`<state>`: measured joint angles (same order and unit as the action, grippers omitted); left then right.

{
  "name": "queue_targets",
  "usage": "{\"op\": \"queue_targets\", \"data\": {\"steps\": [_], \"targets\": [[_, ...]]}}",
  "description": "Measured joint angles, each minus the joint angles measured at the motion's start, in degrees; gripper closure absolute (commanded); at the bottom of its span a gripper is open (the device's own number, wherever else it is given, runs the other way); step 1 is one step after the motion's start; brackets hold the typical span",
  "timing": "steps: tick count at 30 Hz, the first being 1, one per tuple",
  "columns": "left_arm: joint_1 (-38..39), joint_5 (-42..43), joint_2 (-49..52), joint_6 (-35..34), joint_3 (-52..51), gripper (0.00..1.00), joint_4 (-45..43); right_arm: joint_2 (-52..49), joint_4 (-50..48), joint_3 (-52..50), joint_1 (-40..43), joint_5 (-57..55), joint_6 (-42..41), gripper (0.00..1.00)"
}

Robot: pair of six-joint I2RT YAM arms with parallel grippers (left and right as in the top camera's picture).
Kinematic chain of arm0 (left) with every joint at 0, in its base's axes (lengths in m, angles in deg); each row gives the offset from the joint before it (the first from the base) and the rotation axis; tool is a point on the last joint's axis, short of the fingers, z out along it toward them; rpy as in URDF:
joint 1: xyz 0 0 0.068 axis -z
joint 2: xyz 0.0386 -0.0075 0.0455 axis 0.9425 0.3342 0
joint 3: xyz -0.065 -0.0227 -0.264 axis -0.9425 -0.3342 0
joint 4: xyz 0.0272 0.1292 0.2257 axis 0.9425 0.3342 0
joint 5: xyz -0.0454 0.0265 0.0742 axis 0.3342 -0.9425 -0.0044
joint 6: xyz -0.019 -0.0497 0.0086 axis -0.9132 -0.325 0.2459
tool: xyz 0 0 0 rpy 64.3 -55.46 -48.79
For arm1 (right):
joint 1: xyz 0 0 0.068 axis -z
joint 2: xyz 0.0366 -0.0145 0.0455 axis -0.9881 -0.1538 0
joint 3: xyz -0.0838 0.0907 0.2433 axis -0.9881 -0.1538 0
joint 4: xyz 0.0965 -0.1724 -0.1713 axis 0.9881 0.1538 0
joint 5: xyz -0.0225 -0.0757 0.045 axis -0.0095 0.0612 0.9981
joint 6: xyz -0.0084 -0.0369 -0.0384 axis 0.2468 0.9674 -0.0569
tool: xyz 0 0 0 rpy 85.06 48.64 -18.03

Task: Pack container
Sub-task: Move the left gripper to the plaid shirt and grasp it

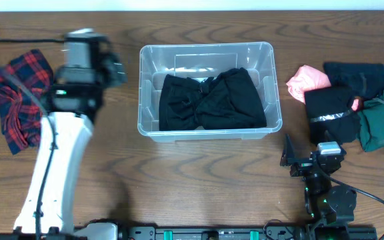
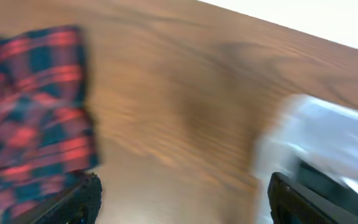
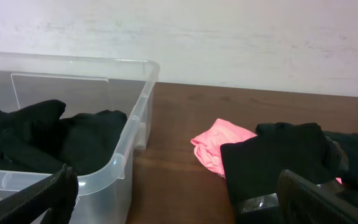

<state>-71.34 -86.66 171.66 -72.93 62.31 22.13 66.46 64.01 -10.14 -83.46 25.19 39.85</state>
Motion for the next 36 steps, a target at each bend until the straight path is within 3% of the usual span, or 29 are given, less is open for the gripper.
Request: {"op": "queue_targets", "data": {"steps": [6, 18, 36], "targets": [[-9.18, -0.9, 5.14, -0.33, 0.0, 0.14, -0.72, 0.0, -0.02, 0.0, 0.0, 0.0, 0.0, 0.01], [-15.37, -7.1, 18.27, -4.07, 0.0, 0.13, 3.58, 0.0, 0.0, 0.0, 0.0, 0.02, 0.0, 0.01], [-43.71, 19.08, 18.69, -7.54, -0.02, 0.13, 1.4, 0.0, 0.0, 0.0, 0.0, 0.02, 0.0, 0.01]]}}
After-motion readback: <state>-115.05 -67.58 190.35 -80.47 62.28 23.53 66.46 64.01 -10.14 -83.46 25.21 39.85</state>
